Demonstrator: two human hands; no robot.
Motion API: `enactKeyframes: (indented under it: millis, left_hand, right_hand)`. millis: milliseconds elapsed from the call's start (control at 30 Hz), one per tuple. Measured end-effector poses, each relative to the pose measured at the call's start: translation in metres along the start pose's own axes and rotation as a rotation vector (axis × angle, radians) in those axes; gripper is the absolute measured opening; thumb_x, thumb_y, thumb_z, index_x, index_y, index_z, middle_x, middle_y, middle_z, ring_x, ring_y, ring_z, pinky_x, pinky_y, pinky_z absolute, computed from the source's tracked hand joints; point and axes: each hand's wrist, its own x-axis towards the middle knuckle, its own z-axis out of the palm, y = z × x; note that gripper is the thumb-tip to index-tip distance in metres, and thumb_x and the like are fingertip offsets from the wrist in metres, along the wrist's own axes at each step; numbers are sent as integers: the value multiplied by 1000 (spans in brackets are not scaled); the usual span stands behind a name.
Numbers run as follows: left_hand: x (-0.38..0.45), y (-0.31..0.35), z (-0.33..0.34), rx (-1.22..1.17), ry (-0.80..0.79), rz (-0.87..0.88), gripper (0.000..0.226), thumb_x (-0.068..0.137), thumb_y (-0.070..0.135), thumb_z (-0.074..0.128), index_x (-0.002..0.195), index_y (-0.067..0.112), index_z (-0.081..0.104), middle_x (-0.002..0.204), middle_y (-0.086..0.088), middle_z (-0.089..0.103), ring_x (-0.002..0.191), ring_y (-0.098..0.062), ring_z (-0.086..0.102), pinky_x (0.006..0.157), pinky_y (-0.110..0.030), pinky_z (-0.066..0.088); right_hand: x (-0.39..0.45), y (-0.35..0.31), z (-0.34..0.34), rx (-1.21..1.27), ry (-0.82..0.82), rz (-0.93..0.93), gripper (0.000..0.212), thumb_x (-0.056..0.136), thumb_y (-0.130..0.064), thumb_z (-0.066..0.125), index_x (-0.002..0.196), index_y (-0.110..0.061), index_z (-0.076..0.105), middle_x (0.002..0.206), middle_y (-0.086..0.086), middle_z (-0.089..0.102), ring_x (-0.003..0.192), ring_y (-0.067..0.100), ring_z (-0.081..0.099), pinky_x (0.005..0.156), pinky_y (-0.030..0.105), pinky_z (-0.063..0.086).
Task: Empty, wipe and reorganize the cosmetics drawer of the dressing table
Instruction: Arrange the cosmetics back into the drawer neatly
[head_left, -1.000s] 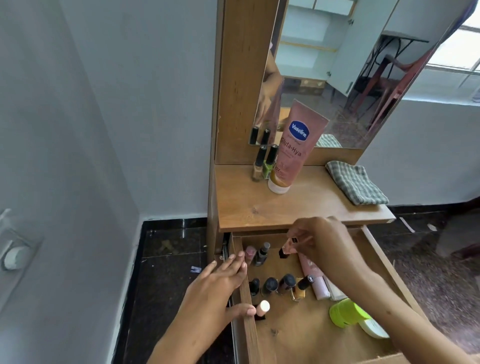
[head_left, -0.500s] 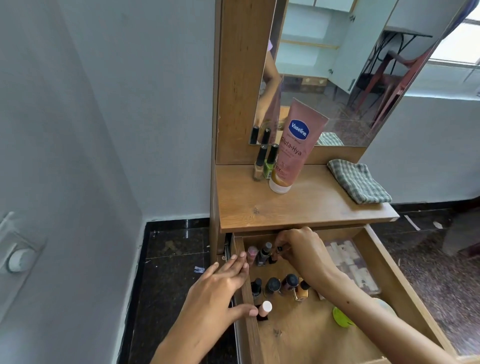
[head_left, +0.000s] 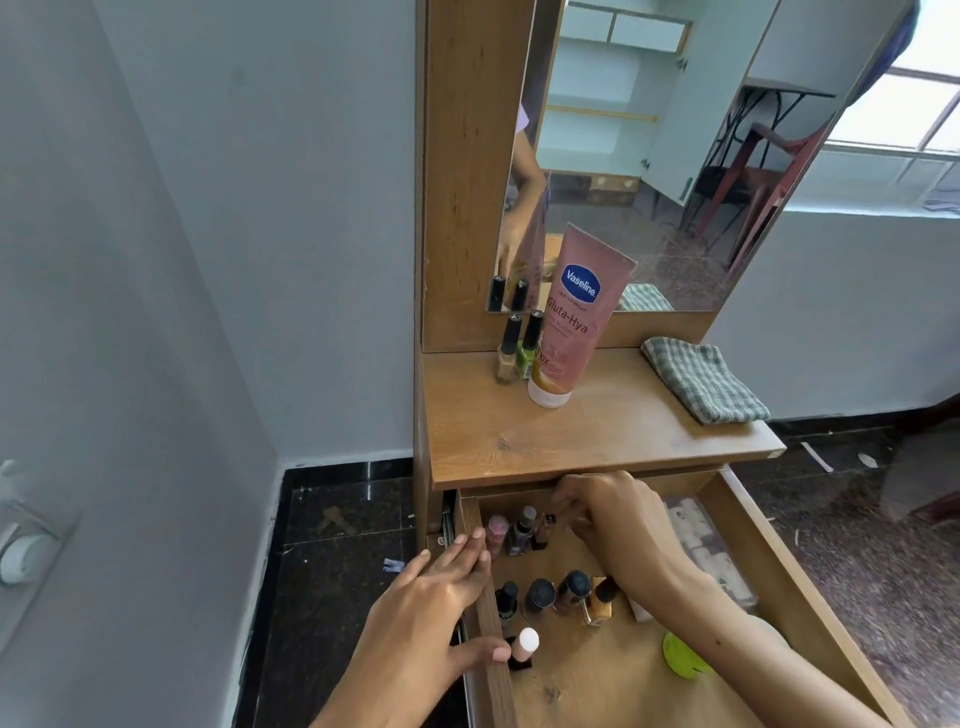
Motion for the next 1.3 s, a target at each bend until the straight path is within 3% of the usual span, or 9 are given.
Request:
enactKeyframes:
  millis: [200, 300, 433, 533, 600, 800, 1000, 1133, 1300]
  left_hand:
    - [13, -1, -6, 140, -186, 79, 88, 82, 70, 26, 148, 19, -3, 150, 7, -21, 130, -1, -23, 113, -25, -4]
    - [11, -3, -7, 150, -157, 58, 72, 93, 56, 30, 149, 17, 3, 141, 8, -24, 125, -2, -22, 113, -23, 0]
    - [14, -5, -2, 163, 134, 206, 44, 87, 20, 34, 123, 19, 59, 135, 6, 18, 128, -3, 38, 95, -15, 38]
    - [15, -6, -2, 197, 129, 213, 46, 99, 15, 23, 144, 18, 29, 143, 5, -9, 139, -6, 5, 107, -20, 10]
    - [16, -5, -7, 228, -163, 110, 48, 102, 17, 17, 149, 20, 4, 149, 7, -22, 140, -8, -13, 111, -26, -4]
    - [21, -5, -10, 269, -304, 88, 51, 102, 19, 21, 149, 18, 0, 154, 3, -18, 141, -9, -14, 114, -31, -3]
    - [10, -4, -8, 181, 124, 130, 66, 94, 58, 14, 144, 18, 31, 143, 13, -3, 138, 2, 9, 110, -17, 15]
    - [1, 1, 0, 14, -51, 23, 82, 84, 65, 42, 147, 28, 4, 145, 20, -17, 127, 9, -16, 110, -19, -6]
    - [-5, 5, -1, -34, 70, 12, 81, 83, 59, 49, 146, 28, 8, 142, 21, -14, 129, 10, -14, 107, -15, -9]
  right_hand:
    - [3, -41, -36, 83, 276, -194, 14, 87, -16, 65, 98, -23, 68, 93, -6, 71, 78, 14, 68, 67, 30, 56]
    - [33, -65, -39, 46, 329, -209, 37, 82, -3, 69, 118, -11, 62, 131, 7, 57, 110, 24, 61, 80, 39, 58]
    - [71, -87, -43, -74, 261, -64, 76, 82, 7, 64, 146, -4, 25, 156, 20, 7, 141, 34, 22, 93, 43, 49]
    - [90, -94, -44, -103, 256, 38, 77, 86, 7, 57, 147, -2, 12, 156, 24, -1, 144, 36, 10, 91, 45, 50]
    - [97, -96, -43, -116, 240, 77, 76, 86, 9, 57, 147, 0, 13, 155, 26, 4, 142, 38, 18, 91, 44, 50]
    - [96, -91, -46, -2, 305, -24, 31, 85, 7, 58, 116, 2, 53, 133, 19, 38, 106, 34, 54, 82, 40, 52]
    - [47, -66, -45, 197, 393, -265, 24, 80, 6, 66, 100, -7, 67, 105, 7, 62, 87, 21, 64, 72, 35, 55]
    - [-11, -38, -52, 389, 358, -267, 26, 78, 1, 72, 96, -18, 70, 95, -10, 67, 80, -4, 63, 69, 17, 53]
    - [-57, -4, -41, 418, 253, -163, 24, 72, -9, 80, 83, -29, 71, 83, -17, 67, 74, -1, 64, 63, 13, 51]
